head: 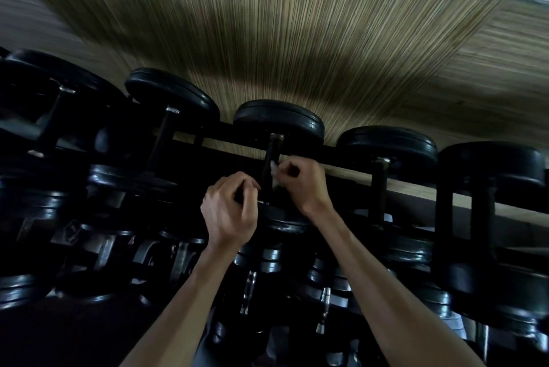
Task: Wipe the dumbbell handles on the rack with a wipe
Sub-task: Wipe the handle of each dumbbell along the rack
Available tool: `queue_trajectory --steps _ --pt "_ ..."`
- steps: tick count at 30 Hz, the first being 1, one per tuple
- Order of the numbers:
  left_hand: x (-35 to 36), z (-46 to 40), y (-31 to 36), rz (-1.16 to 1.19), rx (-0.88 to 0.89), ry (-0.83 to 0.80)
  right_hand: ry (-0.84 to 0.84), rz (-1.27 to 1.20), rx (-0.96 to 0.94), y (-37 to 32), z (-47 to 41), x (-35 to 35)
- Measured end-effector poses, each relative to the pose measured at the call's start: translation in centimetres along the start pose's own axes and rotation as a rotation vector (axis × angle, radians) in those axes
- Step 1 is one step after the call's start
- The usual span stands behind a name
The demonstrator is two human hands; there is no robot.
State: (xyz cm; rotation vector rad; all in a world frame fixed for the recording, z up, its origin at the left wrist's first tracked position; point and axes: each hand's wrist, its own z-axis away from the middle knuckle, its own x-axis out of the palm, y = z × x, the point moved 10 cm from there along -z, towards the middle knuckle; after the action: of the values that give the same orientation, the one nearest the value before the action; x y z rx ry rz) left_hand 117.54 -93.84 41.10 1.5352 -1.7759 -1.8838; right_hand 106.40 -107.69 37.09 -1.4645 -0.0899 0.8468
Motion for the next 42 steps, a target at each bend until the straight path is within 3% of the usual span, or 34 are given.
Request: queue_trajectory --steps 3,5,9,11,16,18,20,24,30,33,36,38,42 --pt "-0.1 0.0 0.0 -0.010 0.002 -0.001 0.169 -0.029 -0.100 -1.8 -1.3 -1.5" --pt "-0.1 0.1 0.1 -0.011 0.003 -0.001 0.174 -0.021 -0.110 -1.8 -1.5 -1.5" --pt "-0.3 0.1 0.1 0.000 -0.009 0.016 -0.165 -0.050 0.023 1.1 1.0 1.6" --pt "-0.2 0.1 0.1 0.005 0.000 0.022 -0.243 0.026 0.037 1.3 1.5 2.2" --pt "-0.1 0.0 -0.1 0.005 -0.005 0.009 0.170 0.005 -0.080 -3.2 -2.3 -1.3" --pt "-0.2 0.1 -0.1 0.007 -0.010 0.010 0.224 0.057 -0.135 -4.0 -2.1 -1.2" --pt "-0.3 0.1 -0.1 0.010 -0.001 0.014 0.119 0.046 -0.142 -3.5 -1.1 0.2" --pt "-0.3 0.3 -0.4 0.020 -0.021 0.033 -0.201 0.071 0.032 -0.8 0.7 3.3" --pt "-0.6 1.2 -1.1 0.026 -0.001 0.024 0.129 0.107 -0.171 -3.4 -1.2 -0.6" --pt "-0.7 1.1 -1.1 0.052 -0.014 -0.016 -0.127 0.159 -0.181 -2.5 -0.4 1.5" --pt "-0.3 -0.3 -2.3 0.124 -0.156 -0.154 -0.340 0.135 -0.093 -0.8 1.0 3.1" --pt "0.8 -1.8 -2.9 0.170 -0.228 -0.345 -0.358 0.067 -0.060 -1.0 0.9 2.6" --pt "3.3 -3.5 -0.8 0.154 -0.147 -0.723 -0.268 -0.103 -0.070 -2.5 1.1 1.0"
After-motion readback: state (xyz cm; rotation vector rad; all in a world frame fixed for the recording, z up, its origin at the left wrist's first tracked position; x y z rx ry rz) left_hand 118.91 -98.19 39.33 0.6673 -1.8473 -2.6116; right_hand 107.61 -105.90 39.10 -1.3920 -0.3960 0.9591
